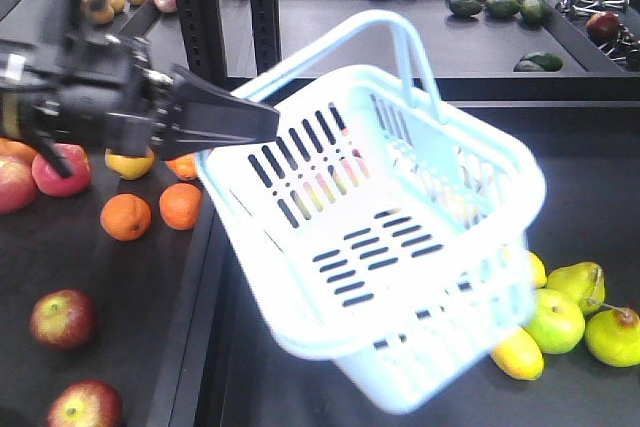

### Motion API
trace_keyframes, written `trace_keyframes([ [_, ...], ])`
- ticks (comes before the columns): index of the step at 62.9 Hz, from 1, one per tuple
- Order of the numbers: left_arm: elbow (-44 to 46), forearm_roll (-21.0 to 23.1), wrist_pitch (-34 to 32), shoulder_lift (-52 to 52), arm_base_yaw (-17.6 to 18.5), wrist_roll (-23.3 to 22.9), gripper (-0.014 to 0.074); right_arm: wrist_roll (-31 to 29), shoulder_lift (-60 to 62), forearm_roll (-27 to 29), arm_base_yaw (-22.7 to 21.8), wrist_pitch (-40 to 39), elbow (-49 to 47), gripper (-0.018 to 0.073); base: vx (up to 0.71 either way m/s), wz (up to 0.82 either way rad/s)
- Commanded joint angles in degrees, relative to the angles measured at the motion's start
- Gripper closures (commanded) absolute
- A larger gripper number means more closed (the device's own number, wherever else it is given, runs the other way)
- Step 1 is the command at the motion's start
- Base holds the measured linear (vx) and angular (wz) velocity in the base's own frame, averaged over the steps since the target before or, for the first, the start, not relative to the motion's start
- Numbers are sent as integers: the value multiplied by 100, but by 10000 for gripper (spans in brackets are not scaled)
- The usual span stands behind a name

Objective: Pick three apples into basket with both arms
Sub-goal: 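Lift the light-blue basket off the table with the left gripper, then drive the base backward and turn while holding the basket up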

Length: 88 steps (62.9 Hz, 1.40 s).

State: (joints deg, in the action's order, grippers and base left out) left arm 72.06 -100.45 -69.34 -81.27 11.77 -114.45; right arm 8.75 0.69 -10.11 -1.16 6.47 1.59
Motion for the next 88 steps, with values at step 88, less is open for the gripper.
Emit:
trace_keyframes([
  [88,-3793,-279,3068,4877,6,-733,604,-17,70,-39,-19,-441,81,564,0,0],
])
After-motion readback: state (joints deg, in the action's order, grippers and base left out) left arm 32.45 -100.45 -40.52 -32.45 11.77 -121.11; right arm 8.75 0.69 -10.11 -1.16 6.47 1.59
